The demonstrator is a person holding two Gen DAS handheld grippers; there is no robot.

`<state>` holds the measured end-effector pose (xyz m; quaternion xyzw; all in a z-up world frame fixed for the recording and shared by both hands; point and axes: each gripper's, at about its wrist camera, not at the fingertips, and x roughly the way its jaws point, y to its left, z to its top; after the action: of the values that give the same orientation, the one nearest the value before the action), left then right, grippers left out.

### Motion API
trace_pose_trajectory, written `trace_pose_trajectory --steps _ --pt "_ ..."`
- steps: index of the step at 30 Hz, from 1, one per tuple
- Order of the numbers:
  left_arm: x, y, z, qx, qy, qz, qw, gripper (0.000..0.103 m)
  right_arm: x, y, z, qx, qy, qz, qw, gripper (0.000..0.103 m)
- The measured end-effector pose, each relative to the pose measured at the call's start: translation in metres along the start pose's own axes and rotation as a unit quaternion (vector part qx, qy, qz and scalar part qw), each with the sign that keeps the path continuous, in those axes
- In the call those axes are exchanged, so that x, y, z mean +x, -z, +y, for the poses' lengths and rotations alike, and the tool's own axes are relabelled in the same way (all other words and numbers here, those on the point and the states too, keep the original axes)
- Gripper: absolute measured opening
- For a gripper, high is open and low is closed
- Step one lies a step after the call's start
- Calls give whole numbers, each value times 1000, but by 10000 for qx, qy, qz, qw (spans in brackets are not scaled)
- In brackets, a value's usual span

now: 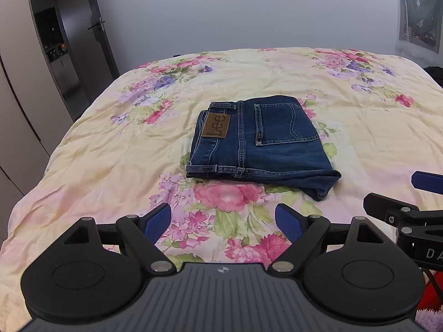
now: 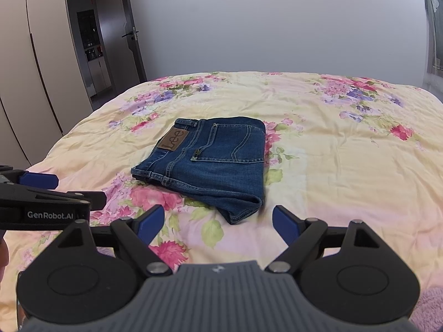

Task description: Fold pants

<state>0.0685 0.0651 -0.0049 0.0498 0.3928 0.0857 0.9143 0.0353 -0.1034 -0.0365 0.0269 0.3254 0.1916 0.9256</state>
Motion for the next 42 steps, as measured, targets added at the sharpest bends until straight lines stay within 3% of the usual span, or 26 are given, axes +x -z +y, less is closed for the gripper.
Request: trace_pose_trajectory --steps 42 --pt "-9 3 -4 -154 -32 -58 9999 99 -8 1 1 -29 -28 2 10000 81"
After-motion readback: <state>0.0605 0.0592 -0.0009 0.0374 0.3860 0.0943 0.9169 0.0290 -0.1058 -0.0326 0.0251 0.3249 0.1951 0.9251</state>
